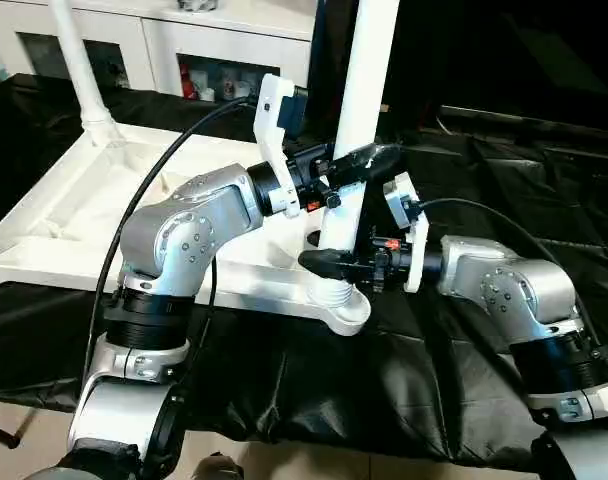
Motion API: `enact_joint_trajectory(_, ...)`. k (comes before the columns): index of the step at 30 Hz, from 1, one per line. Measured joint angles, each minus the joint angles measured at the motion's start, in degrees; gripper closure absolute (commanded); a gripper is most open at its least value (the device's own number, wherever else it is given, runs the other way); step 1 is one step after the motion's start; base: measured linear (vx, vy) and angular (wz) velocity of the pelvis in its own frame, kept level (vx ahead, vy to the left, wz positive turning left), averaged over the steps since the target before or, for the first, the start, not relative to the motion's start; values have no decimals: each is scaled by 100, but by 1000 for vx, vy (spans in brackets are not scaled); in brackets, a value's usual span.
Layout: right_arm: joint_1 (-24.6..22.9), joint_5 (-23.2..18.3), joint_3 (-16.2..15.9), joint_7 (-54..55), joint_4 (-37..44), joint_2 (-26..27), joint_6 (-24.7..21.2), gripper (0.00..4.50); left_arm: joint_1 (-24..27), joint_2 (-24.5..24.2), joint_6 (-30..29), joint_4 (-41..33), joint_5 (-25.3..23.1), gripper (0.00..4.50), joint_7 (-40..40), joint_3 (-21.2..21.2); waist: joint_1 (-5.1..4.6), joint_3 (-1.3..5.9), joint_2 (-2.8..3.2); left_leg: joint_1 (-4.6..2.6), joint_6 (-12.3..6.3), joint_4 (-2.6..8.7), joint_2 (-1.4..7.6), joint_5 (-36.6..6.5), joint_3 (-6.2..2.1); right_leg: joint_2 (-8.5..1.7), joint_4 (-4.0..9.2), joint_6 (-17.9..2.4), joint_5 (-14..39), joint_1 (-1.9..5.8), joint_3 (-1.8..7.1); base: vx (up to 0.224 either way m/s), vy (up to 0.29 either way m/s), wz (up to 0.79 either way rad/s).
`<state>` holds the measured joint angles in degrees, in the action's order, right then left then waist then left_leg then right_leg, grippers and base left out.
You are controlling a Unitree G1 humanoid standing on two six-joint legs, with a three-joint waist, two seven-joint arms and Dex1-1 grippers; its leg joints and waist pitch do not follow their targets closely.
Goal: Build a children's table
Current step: Pick table leg
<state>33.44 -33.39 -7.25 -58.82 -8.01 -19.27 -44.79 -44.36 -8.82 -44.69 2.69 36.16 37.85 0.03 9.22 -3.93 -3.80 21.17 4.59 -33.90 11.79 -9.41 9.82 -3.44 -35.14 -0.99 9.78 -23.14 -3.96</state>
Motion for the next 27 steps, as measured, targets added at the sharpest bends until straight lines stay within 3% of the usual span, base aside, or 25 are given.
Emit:
enact_joint_trajectory(7, 0, 3, 0, 1, -18, 1, 0, 136, 0, -6, 0, -1, 0, 264, 7, -2, 27, 0, 0, -1, 1, 0, 0, 0, 0, 0, -2, -1, -1, 0, 0, 0, 0, 0)
enact_joint_trajectory(9, 1, 4, 0, 1, -25, 2, 0, 170, 0, -9, -1, 0, 0, 264, 11, -4, 31, 0, 0, -1, 1, 0, 0, 0, 0, 0, -2, -1, -1, 0, 0, 0, 0, 0)
enact_joint_trajectory(12, 14, 5, 0, 1, -114, 3, 0, 176, 0, -12, -1, 0, 0, 264, 14, -6, 35, 0, 0, -1, 1, 0, 0, 0, 0, 0, -2, -2, -1, 0, 0, 0, 0, 0)
enact_joint_trajectory(19, 16, 5, -18, -55, -96, 7, 0, 243, 0, -18, -5, 9, -2, 265, 30, -62, 35, 0, 0, -1, 1, 0, 0, 1, 0, 0, -3, -4, -3, 0, 0, 0, 0, 0)
enact_joint_trajectory(27, 16, 37, -54, -95, -89, 6, 28, 254, 0, -28, -22, 12, -2, 265, 29, -87, 37, 0, 0, -1, 2, -1, 0, 1, 0, 0, -5, -4, -3, 0, 0, 0, 0, 0)
